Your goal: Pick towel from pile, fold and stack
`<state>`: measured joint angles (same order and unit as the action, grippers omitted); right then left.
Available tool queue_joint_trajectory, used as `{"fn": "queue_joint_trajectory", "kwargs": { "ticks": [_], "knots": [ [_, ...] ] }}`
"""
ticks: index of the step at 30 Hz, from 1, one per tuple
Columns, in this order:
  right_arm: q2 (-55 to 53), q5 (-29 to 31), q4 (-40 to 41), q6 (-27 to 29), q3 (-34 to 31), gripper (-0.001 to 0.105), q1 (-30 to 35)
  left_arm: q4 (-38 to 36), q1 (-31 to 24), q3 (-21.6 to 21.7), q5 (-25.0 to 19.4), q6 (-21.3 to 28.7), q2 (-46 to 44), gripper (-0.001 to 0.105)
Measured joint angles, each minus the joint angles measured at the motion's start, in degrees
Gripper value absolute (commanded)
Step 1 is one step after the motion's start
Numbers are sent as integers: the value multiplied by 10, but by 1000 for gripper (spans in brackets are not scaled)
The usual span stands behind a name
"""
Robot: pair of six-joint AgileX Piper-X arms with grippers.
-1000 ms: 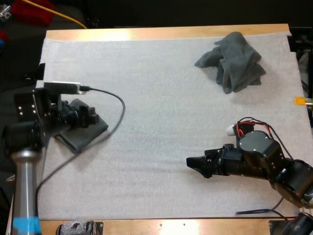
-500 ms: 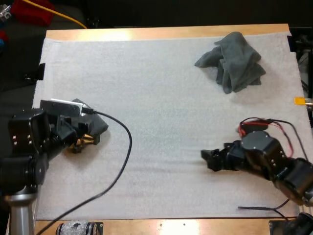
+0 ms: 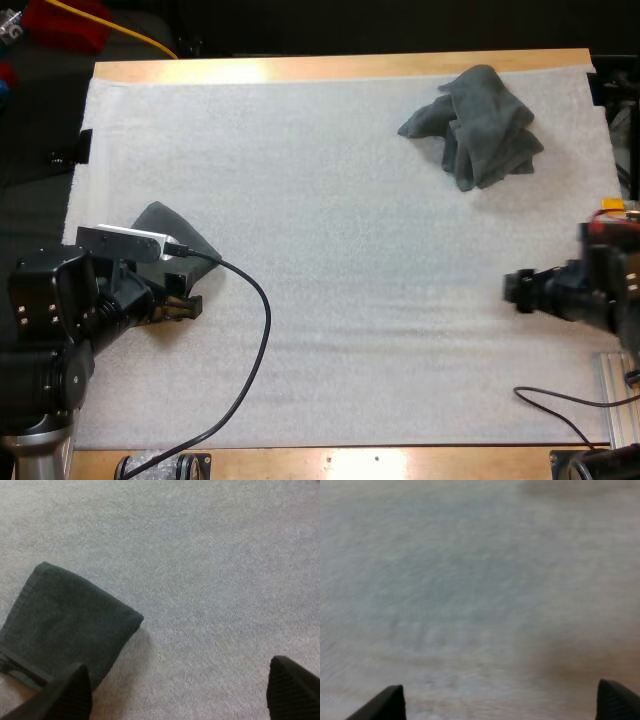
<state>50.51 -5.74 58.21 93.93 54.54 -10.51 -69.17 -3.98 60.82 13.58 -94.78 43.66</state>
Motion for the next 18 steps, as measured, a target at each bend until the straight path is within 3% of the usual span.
{"fn": "queue_joint_trajectory", "kwargs": {
  "ticks": [7,18],
  "knots": [
    [-35,18,16,3,1,73,91,-15,0,0,-1,0,0,70],
    [-127,100,37,44,1,73,94,-27,0,0,-1,0,-80,70]
  ]
}}
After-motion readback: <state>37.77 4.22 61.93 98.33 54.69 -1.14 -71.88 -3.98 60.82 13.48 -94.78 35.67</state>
